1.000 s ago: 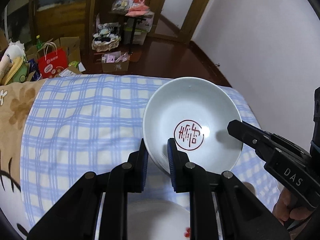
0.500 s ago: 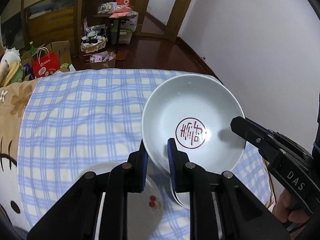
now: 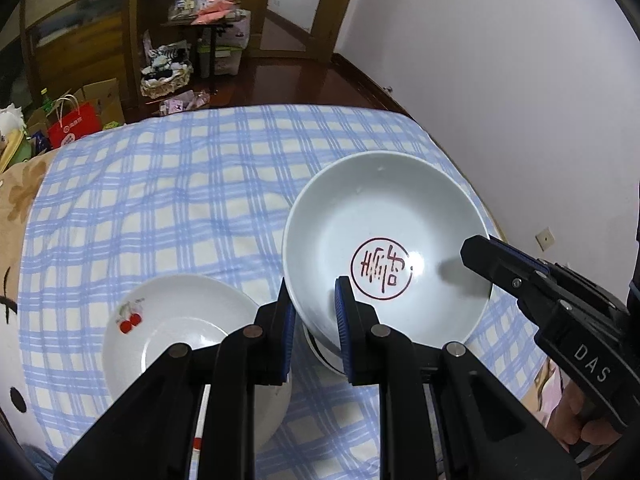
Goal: Organize plates and bowls
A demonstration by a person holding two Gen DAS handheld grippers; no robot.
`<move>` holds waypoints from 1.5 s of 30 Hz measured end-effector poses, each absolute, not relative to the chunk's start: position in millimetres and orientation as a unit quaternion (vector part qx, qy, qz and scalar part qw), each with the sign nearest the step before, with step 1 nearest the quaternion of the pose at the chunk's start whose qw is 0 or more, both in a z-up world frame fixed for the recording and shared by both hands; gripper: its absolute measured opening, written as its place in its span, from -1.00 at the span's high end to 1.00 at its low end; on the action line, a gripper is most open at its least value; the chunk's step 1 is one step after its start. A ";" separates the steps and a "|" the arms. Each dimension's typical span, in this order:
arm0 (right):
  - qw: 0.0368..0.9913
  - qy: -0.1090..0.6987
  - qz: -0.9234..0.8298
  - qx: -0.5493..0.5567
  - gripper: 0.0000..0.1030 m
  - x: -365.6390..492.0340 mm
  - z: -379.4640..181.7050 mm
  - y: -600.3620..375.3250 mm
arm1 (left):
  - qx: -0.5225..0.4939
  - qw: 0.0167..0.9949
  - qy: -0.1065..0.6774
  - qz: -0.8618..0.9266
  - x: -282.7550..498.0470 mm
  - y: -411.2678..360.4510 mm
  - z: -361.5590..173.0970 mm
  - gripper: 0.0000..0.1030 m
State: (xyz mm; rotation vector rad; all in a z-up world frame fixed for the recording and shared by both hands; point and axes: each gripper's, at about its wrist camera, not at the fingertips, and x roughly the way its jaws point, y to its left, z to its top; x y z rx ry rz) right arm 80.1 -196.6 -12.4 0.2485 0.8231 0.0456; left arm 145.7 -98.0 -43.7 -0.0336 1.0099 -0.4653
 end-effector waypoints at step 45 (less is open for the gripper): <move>0.911 0.387 -0.001 0.140 0.76 50.2 -92.5 -228.0 | 0.027 0.813 0.534 -0.231 141.6 -129.4 -126.2 0.56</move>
